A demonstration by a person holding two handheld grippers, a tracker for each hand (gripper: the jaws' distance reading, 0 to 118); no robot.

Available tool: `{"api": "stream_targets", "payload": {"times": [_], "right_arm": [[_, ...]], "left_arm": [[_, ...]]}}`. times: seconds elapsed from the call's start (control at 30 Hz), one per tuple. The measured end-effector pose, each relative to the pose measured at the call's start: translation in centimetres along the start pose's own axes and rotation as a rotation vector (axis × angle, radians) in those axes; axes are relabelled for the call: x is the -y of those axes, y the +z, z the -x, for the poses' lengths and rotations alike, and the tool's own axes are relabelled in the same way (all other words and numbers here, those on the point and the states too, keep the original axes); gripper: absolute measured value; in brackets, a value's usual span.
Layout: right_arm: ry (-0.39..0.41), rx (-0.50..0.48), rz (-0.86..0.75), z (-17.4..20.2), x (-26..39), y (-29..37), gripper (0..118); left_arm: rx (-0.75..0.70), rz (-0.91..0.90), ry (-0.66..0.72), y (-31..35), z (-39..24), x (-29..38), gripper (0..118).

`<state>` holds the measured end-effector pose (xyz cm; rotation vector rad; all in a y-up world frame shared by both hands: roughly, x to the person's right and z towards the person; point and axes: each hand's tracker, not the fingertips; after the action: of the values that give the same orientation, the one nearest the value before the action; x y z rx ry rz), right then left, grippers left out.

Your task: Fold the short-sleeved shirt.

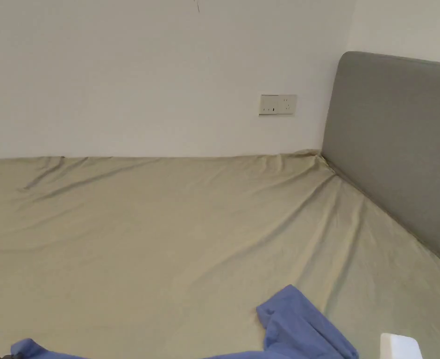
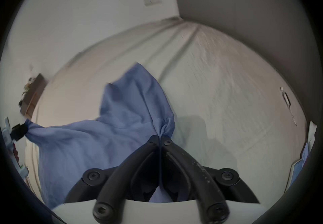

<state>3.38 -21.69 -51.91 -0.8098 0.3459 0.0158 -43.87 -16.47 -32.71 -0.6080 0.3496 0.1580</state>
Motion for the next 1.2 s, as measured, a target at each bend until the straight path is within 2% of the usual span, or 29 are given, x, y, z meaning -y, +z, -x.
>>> {"api": "stream_targets", "payload": {"times": [0.03, 0.13, 0.2, 0.33, 0.43, 0.57, 0.7, 0.87, 1.0, 1.1, 1.2], "right_arm": [[0.03, -0.01, -0.058, -2.2, 0.2, 1.7, 3], [-0.012, -0.092, -0.201, -1.9, 1.7, 8.0, 3], [-0.01, -0.125, -0.32, -0.8, 3.0, 14.3, 3], [-0.035, -0.18, -0.476, -0.5, 7.1, 23.9, 3], [-0.003, -0.189, -0.539, -0.2, 9.8, 30.0, 3], [-0.02, -0.194, -0.555, -0.3, 11.8, 34.1, 3], [-0.021, -0.189, -0.534, -0.3, 11.2, 33.0, 2], [-0.024, -0.182, -0.486, 0.7, 7.7, 27.0, 3], [-0.021, -0.185, -0.485, 1.6, 0.6, 20.1, 3], [-0.025, -0.178, -0.504, 2.3, -6.1, 15.8, 3], [0.021, -0.17, -0.553, 3.3, -13.3, 12.9, 3]], "left_arm": [[0.001, -0.03, 0.025, 1.8, 0.1, 0.2, 0], [-0.006, -0.164, 0.08, 8.2, 0.2, 1.2, 0], [-0.018, -0.259, 0.121, 13.2, 0.3, 2.5, 0], [-0.069, -0.407, 0.124, 23.1, 0.5, 6.4, 0], [-0.085, -0.444, 0.136, 29.2, 0.4, 9.5, 0], [-0.108, -0.416, 0.167, 33.3, 1.0, 12.0, 0], [-0.104, -0.353, 0.164, 32.5, 1.7, 12.5, 0], [-0.053, -0.317, 0.178, 26.1, 2.1, 9.8, 0], [0.028, -0.314, 0.199, 18.0, 2.8, 3.9, 0], [0.03, -0.329, 0.178, 12.4, 2.9, -2.5, 0], [0.027, -0.387, 0.17, 8.5, 3.2, -9.4, 0]]}}
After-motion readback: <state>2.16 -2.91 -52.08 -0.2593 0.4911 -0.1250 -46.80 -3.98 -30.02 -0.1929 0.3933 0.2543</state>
